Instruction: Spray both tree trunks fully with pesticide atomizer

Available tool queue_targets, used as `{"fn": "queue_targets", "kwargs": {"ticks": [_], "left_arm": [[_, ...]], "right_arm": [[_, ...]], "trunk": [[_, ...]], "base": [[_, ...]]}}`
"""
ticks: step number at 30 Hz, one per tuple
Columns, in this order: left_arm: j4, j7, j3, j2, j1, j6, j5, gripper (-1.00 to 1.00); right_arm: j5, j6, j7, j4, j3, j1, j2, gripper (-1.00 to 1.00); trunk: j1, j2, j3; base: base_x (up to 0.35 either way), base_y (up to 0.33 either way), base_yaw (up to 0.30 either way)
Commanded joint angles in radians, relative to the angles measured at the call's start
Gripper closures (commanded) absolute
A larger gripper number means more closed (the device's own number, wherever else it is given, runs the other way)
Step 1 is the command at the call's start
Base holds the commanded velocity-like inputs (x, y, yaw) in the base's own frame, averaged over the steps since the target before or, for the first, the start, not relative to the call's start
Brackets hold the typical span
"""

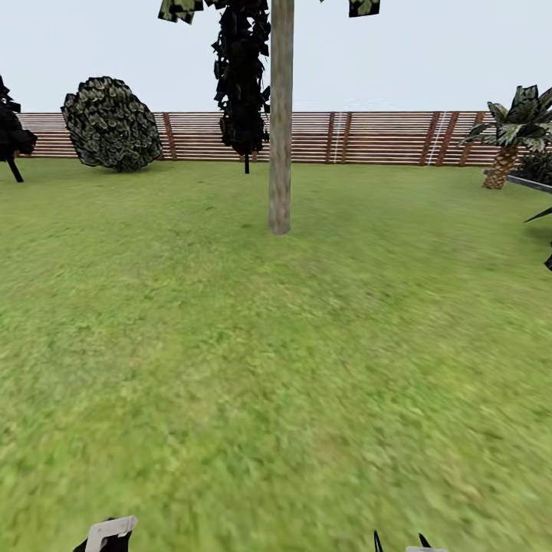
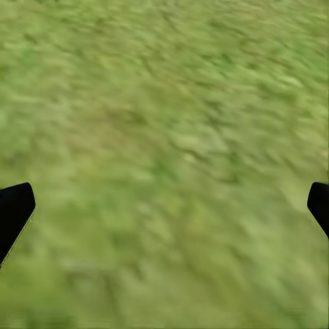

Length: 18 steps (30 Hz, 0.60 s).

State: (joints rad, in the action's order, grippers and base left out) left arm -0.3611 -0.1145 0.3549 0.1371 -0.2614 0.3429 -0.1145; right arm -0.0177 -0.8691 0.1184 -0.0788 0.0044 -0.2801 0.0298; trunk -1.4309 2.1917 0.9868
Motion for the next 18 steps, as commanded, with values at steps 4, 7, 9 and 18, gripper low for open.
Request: {"fn": "queue_targets", "kwargs": {"ticks": [4,7,9,18], "left_arm": [[0.001,-0.005,0.009,-0.001,-0.001,0.004,-0.01,1.0],[0.001,-0.005,0.009,-0.001,-0.001,0.004,-0.01,1.0],[0.001,-0.005,0.009,-0.001,-0.001,0.004,-0.01,1.0],[0.001,-0.005,0.009,-0.001,-0.001,0.004,-0.01,1.0]], "right_arm": [[-0.002,-0.002,0.004,0.001,0.002,-0.001,0.0,-1.0],[-0.002,-0.002,0.004,0.001,0.001,0.0,0.0,-1.0],[-0.002,-0.002,0.004,0.001,0.002,0.0,0.0,-1.0],[-0.002,-0.002,0.004,0.001,0.001,0.0,0.0,-1.0]], "trunk": [[0.0,0.0,0.001],[0.0,0.0,0.001],[0.0,0.0,0.001],[0.0,0.0,0.001]], "base": [[0.34,0.0,0.0],[0.34,0.0,0.0],[0.34,0.0,0.0],[0.34,0.0,0.0]]}}
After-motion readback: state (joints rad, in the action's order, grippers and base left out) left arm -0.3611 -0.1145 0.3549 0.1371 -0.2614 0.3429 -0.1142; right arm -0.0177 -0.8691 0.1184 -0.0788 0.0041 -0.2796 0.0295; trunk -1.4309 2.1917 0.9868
